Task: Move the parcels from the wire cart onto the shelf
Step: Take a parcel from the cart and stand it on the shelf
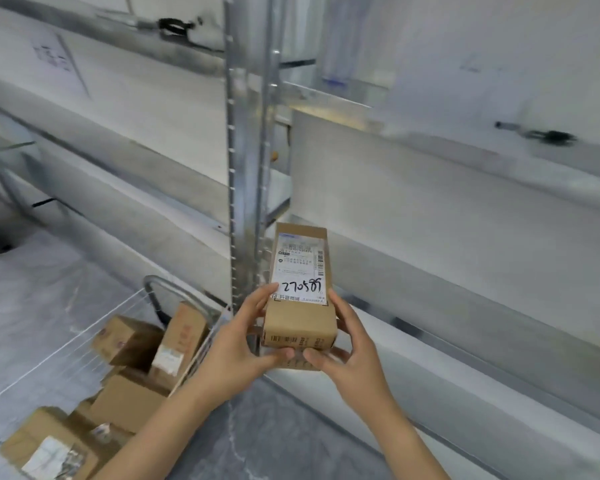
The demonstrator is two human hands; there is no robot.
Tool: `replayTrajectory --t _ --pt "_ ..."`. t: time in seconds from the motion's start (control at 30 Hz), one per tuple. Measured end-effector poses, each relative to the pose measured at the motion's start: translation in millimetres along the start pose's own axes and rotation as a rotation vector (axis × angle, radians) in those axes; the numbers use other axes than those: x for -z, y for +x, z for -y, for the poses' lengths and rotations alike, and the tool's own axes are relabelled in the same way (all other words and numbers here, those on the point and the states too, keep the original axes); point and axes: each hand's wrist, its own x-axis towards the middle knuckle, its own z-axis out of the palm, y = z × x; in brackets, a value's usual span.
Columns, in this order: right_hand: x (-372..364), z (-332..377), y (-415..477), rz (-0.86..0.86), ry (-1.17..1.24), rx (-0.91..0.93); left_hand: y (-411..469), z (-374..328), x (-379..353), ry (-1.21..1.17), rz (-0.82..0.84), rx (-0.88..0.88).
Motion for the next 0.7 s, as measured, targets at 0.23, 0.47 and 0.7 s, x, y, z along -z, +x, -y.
replayTrajectory --t 0.23,0.47,0.7 --pt "136 -19 -75 -0.170 -0.049 -0.036 -10 -51 -143 -0.046 0.148 -0.083" --pt "247 -42 -151 -0.323 -0.094 -0.054 -29 -90 -270 -0.049 0.271 -0.170" --pt "314 -58 -212 -0.484 -0.084 -0.085 -44 -121 -352 -0.005 0.428 -0.218"
